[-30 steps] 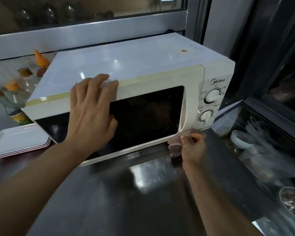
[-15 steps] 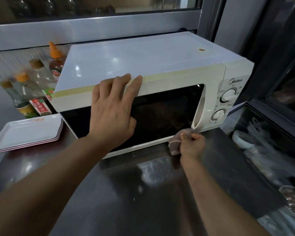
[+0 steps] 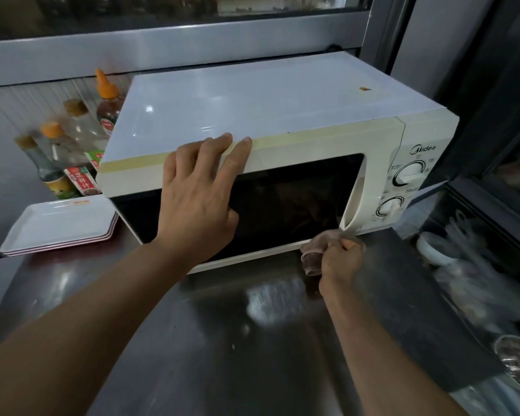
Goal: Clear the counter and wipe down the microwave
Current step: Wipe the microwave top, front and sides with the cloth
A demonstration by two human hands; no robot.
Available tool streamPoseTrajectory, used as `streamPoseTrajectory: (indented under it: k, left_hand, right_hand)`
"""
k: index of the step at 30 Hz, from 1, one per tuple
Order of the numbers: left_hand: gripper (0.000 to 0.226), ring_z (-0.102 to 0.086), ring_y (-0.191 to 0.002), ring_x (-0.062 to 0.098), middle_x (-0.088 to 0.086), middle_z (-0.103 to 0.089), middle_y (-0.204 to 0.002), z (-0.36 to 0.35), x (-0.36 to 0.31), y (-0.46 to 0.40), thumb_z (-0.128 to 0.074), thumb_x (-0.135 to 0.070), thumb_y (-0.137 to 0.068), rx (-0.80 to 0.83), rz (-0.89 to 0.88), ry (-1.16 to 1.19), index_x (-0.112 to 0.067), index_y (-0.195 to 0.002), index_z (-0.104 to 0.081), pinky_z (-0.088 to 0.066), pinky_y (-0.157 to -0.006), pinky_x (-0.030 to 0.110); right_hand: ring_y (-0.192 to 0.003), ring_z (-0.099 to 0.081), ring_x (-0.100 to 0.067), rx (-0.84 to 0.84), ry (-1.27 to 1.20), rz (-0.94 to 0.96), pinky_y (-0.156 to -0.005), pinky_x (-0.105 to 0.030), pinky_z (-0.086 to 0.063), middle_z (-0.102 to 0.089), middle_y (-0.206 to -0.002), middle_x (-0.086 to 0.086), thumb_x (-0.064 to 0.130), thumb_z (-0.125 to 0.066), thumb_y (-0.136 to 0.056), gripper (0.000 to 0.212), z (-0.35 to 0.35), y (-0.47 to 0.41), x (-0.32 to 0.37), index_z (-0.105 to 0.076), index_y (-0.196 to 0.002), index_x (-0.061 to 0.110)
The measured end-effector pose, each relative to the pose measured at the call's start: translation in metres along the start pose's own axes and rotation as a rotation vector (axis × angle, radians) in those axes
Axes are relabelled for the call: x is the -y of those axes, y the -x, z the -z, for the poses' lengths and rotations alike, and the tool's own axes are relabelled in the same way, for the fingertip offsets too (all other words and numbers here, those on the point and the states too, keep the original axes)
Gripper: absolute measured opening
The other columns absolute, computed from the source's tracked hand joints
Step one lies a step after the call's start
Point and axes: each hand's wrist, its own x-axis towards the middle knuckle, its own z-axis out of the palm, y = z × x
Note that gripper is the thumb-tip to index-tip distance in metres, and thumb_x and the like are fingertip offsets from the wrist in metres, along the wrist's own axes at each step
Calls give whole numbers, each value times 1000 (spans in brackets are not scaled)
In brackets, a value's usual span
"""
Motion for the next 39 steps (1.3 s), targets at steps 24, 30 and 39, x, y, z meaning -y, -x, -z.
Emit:
streamPoseTrajectory:
  k: [24,30,39]
  left_hand:
    - [72,-28,-138,30,17,-28,-151,24,39,10,-59,4,-73,-52,-165,353,-1,-141,-35,-26,-106,27]
    - [59,-41,-120,35,18,-49,-131,35,98,27,-61,-7,-69,-85,-173,210,0,-126,-50,-30,-100,40]
    - [59,-51,-109,38,21,-54,-121,31,128,41,-63,-2,-69,-42,-188,252,4,-126,-51,-40,-93,42]
  right_hand:
    - [-72,-57,-11,-62,69,63,-60,-9,-44,-61,-89,-3,11,-66,-83,17,-59,95,-20,-51,-86,18]
    - [-98,-62,-32,-254,123,83,-86,-34,-48,-65,-105,-20,7,-61,-84,12,-38,46,0,-59,-95,4]
    - [-86,-57,-23,-257,31,73,-63,-13,-37,-60,-101,-16,4,-55,-89,18,-57,88,4,-54,-106,-2]
